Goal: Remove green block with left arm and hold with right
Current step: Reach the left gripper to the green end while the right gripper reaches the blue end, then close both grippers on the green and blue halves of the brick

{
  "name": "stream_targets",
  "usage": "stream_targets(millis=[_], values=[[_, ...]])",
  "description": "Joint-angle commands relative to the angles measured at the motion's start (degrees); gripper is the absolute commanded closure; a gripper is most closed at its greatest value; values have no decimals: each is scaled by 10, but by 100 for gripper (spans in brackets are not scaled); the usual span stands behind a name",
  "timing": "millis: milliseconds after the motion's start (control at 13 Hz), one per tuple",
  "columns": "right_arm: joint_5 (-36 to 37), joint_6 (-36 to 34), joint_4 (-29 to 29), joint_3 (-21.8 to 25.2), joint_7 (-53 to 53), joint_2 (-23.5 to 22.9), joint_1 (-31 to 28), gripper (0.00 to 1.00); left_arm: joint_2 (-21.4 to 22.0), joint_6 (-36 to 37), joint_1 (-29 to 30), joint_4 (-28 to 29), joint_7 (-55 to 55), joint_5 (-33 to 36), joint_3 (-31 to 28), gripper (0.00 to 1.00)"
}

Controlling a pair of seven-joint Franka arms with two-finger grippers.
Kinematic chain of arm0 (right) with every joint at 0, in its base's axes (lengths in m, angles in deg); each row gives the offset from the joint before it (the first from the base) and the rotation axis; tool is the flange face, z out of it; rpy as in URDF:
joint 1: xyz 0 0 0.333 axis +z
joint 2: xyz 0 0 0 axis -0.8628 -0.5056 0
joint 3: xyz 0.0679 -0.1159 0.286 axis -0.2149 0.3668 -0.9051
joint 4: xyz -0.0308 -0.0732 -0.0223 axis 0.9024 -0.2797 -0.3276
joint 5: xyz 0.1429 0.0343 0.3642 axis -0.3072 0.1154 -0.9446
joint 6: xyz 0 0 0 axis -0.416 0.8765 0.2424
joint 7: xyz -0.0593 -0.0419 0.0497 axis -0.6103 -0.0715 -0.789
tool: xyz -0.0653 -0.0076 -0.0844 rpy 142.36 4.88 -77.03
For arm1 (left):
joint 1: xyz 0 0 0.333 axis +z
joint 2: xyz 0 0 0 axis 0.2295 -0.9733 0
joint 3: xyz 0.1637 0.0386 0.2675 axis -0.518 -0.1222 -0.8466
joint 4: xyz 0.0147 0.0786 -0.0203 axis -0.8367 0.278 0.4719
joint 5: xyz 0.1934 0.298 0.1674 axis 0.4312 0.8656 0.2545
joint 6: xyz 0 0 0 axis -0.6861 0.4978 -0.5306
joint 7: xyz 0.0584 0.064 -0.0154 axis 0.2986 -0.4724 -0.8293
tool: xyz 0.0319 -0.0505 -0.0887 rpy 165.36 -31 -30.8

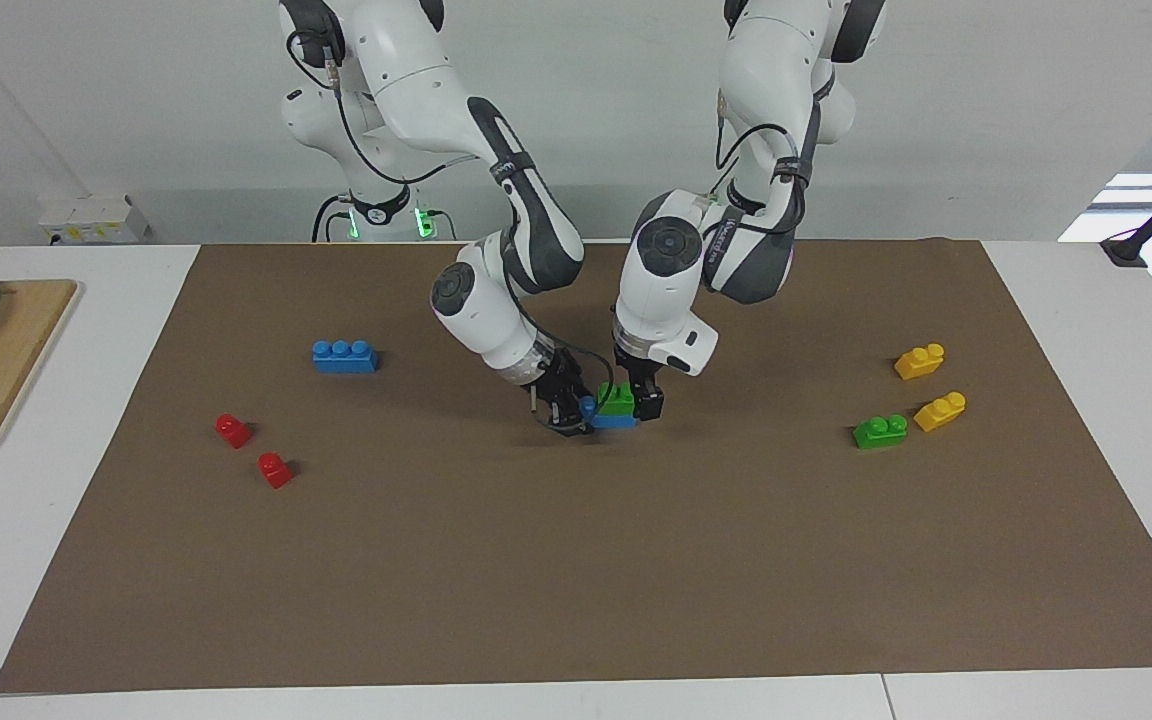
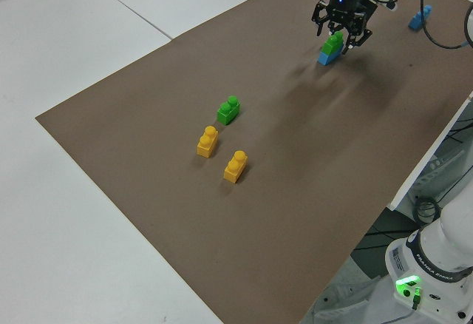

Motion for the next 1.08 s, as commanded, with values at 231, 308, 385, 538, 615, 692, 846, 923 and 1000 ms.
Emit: stream_targets(millis=[231, 308, 385, 538, 615, 692, 846, 923, 1000], values=[[-16, 25, 4, 1, -8, -3, 10, 100, 11, -31, -15, 23, -12, 11, -7, 0], [-16, 25, 4, 1, -7, -3, 10, 100, 11, -33, -16, 24, -13, 11, -6, 0], [-16, 25, 4, 1, -7, -3, 10, 100, 11, -34, -20, 25, -13, 11, -7, 0], [-16, 27, 8, 1, -8, -3, 10, 100, 13, -46, -22, 36, -13, 11, -7, 0], [-16, 31, 8, 1, -8, -3, 10, 100, 18, -49, -27, 43, -15, 11, -7, 0], [-16, 33, 8, 1, -8, -3, 10, 100, 19, -53, -28, 51, -17, 11, -7, 0], [-16, 33, 8, 1, -8, -3, 10, 100, 20, -66, -28, 58, -21, 11, -7, 0], [-16, 33, 8, 1, -8, -3, 10, 100, 20, -70, -28, 59, -26, 11, -7, 0], [-16, 33, 8, 1, -8, -3, 10, 100, 21, -75, -29, 65, -28, 11, -7, 0]])
